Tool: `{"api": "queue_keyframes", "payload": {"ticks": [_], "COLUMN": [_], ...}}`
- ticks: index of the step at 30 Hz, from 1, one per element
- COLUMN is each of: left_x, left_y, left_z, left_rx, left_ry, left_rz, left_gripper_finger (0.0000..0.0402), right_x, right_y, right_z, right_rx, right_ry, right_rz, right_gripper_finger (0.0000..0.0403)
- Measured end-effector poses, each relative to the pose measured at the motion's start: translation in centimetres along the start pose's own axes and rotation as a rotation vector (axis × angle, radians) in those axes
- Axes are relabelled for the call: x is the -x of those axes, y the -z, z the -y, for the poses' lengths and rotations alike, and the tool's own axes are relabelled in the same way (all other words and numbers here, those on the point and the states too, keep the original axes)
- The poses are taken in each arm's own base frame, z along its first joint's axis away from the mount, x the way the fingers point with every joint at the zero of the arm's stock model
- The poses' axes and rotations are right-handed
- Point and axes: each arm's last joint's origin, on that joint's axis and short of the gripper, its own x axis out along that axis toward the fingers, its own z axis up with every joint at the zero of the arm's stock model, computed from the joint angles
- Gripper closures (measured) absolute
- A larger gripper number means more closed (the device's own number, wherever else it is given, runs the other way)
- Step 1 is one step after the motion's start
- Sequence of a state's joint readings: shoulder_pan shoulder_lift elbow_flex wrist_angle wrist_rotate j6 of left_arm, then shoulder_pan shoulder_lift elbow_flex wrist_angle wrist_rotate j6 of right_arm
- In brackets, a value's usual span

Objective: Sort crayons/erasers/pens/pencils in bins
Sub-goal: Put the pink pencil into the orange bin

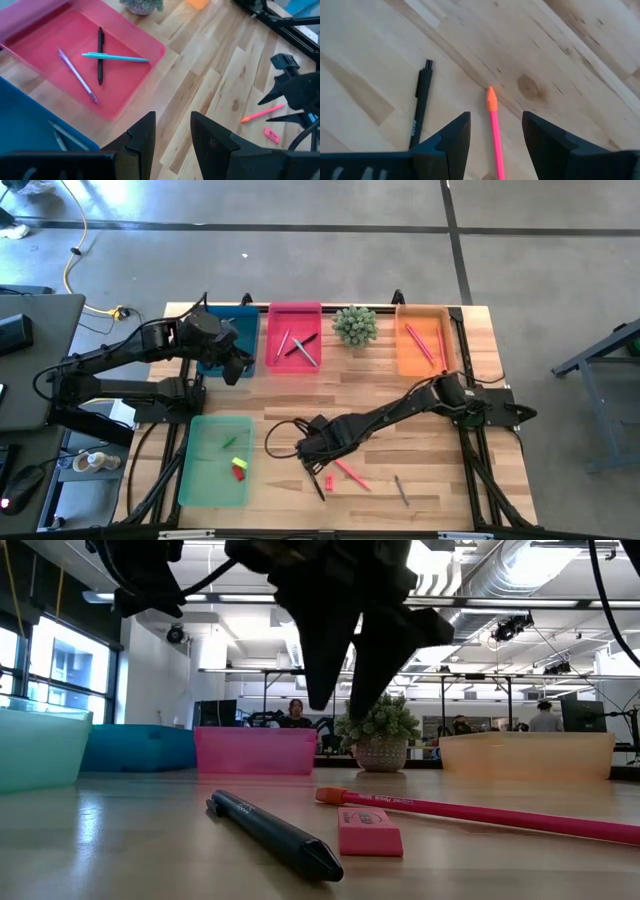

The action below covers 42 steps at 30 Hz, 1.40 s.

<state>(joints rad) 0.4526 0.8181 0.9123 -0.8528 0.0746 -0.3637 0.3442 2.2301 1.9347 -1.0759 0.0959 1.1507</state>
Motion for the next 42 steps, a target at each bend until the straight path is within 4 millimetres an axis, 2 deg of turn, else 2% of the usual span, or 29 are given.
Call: {"api": "queue_keyframes", "payload": {"ticks": [6,12,16,20,33,36,42], "left_x": [0.0,0.0,0.0,0.0,0.0,0.0,0.0], "left_y": [0.2,0.2,0.2,0.2,0.2,0.2,0.2], "left_z": [-0.1,-0.1,-0.1,-0.1,-0.1,-0.1,-0.1], "left_rx": [0.002,0.002,0.002,0.002,0.002,0.002,0.002], "left_ry": [-0.008,-0.007,-0.007,-0.007,-0.009,-0.009,-0.009], "left_rz": [-0.019,-0.019,-0.018,-0.019,-0.025,-0.025,-0.025], "left_gripper_finger": [0.0289,0.0289,0.0289,0.0289,0.0289,0.0289,0.0289], "right_x": [-1.6,-4.5,-5.8,-6.1,-6.4,-6.2,-5.2], "right_y": [0.3,0.7,1.5,1.9,1.8,1.8,2.0], "right_z": [-0.2,-0.6,-0.8,-0.8,-0.5,-0.5,-0.8], "right_rx": [0.011,0.04,0.052,0.024,-0.034,-0.008,0.064], "right_ry": [0.028,0.061,0.086,0.114,0.141,0.142,0.199], "right_rz": [-0.005,-0.022,-0.037,-0.044,-0.044,-0.047,-0.039], "right_gripper_finger": [0.0231,0.0231,0.0232,0.0254,0.0384,0.0397,0.0398]}}
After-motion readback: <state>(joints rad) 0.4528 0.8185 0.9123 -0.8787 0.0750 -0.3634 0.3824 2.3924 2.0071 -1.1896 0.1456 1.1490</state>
